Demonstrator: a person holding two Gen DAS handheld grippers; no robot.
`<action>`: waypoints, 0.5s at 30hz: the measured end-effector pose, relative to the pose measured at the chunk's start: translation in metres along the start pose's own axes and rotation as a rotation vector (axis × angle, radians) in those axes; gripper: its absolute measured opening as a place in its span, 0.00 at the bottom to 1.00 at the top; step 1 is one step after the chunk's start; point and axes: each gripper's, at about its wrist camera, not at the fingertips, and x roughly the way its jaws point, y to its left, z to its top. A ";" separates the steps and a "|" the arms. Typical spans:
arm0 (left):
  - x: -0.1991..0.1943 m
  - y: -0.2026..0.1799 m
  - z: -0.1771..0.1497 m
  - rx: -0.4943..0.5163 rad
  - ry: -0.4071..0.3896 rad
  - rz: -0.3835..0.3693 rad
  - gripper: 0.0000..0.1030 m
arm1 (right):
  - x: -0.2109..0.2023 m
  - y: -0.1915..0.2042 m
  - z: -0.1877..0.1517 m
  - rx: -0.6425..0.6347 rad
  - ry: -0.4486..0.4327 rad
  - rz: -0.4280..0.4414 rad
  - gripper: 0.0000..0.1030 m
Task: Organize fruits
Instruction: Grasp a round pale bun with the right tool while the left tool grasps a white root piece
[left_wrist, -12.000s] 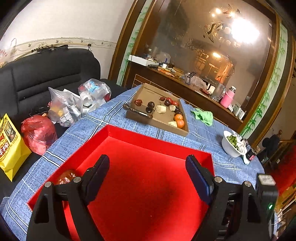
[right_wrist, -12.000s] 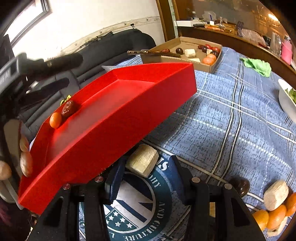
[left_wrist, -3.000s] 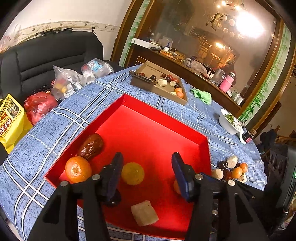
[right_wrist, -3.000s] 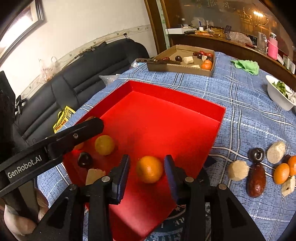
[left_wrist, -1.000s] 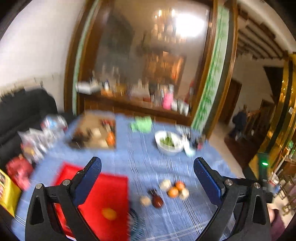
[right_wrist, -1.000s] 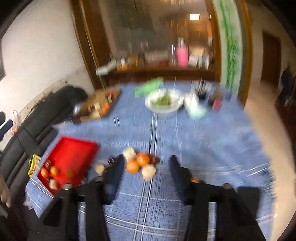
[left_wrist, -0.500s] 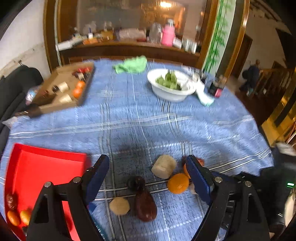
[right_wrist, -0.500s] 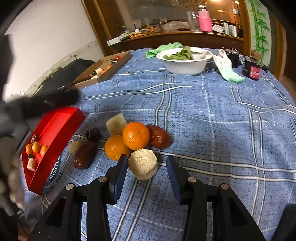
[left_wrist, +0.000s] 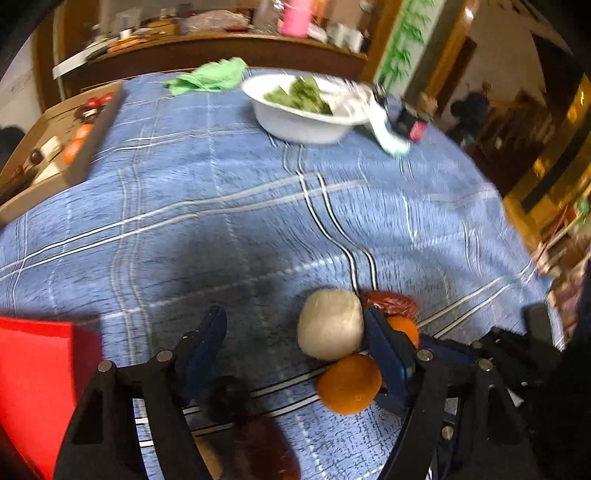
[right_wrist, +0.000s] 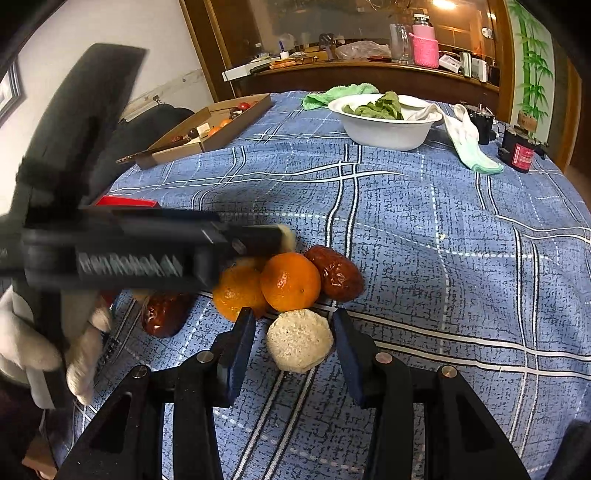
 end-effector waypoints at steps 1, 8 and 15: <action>0.007 -0.005 -0.001 0.014 0.019 0.019 0.73 | 0.000 0.000 0.000 0.001 0.002 -0.001 0.45; 0.003 -0.022 0.002 0.015 -0.007 0.020 0.36 | -0.001 0.001 -0.003 0.016 0.013 -0.001 0.34; -0.048 -0.017 -0.019 -0.064 -0.132 -0.005 0.36 | -0.006 0.006 -0.007 -0.003 -0.027 -0.015 0.34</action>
